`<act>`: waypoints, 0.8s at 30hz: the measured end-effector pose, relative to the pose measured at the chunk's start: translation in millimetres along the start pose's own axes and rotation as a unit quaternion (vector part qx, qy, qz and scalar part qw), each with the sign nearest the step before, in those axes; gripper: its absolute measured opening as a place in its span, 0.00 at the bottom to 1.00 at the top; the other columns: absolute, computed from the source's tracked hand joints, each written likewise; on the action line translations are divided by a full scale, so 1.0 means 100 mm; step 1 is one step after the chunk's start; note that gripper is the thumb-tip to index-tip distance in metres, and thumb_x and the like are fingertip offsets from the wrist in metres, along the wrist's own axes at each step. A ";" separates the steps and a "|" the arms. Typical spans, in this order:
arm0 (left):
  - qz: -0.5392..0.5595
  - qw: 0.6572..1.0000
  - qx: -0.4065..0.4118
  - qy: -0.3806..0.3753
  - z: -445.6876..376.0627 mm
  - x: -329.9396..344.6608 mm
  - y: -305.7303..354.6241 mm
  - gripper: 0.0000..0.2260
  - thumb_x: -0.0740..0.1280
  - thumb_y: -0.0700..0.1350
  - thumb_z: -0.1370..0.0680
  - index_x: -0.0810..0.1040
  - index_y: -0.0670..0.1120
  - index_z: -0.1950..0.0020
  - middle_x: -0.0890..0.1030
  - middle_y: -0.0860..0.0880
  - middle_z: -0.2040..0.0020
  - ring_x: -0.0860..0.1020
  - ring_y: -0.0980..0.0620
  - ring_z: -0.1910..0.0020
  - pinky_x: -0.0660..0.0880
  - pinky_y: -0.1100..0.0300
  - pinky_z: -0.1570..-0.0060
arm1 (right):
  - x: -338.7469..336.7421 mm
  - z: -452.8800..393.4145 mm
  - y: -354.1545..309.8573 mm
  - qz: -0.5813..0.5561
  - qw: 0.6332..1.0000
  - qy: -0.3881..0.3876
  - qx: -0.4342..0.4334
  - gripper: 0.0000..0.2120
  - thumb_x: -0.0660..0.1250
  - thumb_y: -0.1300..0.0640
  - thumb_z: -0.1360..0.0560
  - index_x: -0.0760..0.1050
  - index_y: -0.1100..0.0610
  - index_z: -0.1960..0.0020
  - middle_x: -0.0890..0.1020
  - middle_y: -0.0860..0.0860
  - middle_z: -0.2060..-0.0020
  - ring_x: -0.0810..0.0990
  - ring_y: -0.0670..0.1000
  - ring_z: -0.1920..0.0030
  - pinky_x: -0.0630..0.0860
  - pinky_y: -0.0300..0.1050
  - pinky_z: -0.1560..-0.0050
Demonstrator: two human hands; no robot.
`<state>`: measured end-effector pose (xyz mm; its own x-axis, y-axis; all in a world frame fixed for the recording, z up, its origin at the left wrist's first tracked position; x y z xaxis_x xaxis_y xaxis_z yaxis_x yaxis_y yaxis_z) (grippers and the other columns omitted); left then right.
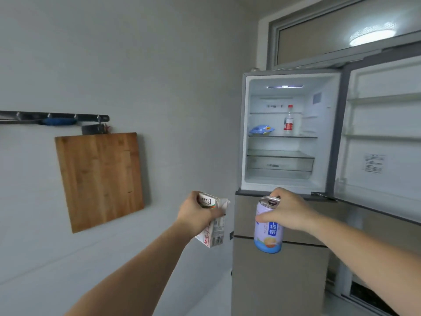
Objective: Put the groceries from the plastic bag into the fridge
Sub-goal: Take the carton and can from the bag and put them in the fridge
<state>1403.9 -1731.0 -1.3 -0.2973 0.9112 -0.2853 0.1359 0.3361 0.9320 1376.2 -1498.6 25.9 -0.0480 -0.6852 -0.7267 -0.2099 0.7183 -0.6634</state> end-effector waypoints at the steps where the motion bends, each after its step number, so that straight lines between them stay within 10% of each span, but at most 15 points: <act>1: 0.003 1.000 0.005 -0.011 -0.09 0.08 0.01 0.22 0.80 0.51 0.34 0.73 0.50 0.47 0.80 0.53 0.52 0.80 0.55 0.52 0.77 0.58 0.49 | -0.04 -0.06 0.04 0.004 1.000 0.007 0.007 0.24 0.79 0.48 0.40 0.72 0.55 0.52 0.81 0.51 0.57 0.79 0.46 0.61 0.70 0.39 0.69; 24: -0.008 0.998 0.050 -0.036 -2.68 2.33 0.32 0.19 0.79 0.48 0.33 0.73 0.51 0.49 0.79 0.56 0.54 0.80 0.57 0.57 0.74 0.65 0.64 | -0.98 -2.66 1.60 -0.005 0.998 0.064 0.026 0.23 0.79 0.47 0.40 0.71 0.57 0.54 0.80 0.52 0.59 0.79 0.48 0.62 0.70 0.38 0.69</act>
<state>1085.7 -1571.4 22.1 -0.2311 0.9193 -0.3185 0.2260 0.3691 0.9015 1087.1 -1348.8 38.3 -0.1705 -0.6993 -0.6942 -0.1608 0.7149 -0.6805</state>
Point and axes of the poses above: each hand's wrist, its own z-axis away from the middle knuckle, its own x-axis out of the palm, y = z × x, the point moved 3 cm from there along -z, towards the middle knuckle
